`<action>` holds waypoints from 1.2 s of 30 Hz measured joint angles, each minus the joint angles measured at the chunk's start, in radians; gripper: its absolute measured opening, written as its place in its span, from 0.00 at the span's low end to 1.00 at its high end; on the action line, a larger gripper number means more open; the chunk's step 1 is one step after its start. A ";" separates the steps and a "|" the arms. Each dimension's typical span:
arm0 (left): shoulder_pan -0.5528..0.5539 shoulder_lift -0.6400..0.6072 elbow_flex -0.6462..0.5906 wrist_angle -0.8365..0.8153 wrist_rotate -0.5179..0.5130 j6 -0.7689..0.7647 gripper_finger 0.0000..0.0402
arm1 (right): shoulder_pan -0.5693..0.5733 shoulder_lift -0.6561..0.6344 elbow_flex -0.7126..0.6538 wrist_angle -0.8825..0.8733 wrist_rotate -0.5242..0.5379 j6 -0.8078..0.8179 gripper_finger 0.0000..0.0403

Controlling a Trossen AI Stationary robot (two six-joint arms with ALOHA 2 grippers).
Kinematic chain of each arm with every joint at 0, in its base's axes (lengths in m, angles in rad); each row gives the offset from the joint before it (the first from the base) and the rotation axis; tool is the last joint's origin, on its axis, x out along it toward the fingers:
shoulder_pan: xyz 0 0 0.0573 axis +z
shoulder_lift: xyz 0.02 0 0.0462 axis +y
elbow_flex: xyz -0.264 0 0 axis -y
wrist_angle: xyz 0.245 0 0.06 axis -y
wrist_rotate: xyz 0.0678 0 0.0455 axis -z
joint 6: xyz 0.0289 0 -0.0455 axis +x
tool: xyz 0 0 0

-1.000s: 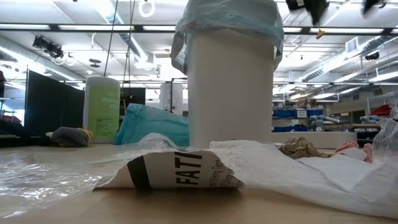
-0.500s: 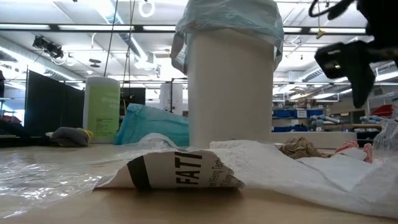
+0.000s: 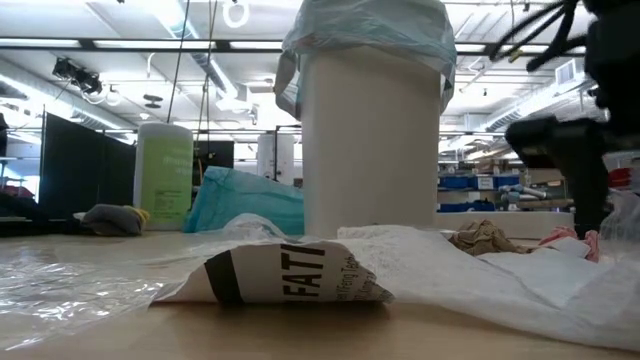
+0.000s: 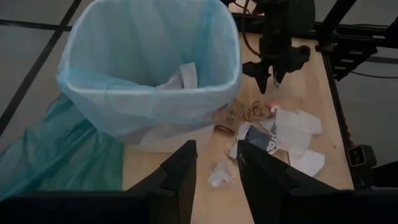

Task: Place trash/remove bag and relplace
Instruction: Put the clear plastic into the white trash bin

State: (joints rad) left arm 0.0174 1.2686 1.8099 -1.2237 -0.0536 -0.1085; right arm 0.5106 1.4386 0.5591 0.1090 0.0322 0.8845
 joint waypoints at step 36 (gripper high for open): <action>0.000 0.000 0.002 -0.013 -0.037 0.093 0.31 | -0.001 -0.284 0.390 -0.794 0.081 0.130 0.00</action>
State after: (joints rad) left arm 0.0177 1.2686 1.8114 -1.2369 -0.0903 -0.0151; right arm 0.5100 1.1544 0.9493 -0.6855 0.1130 1.0141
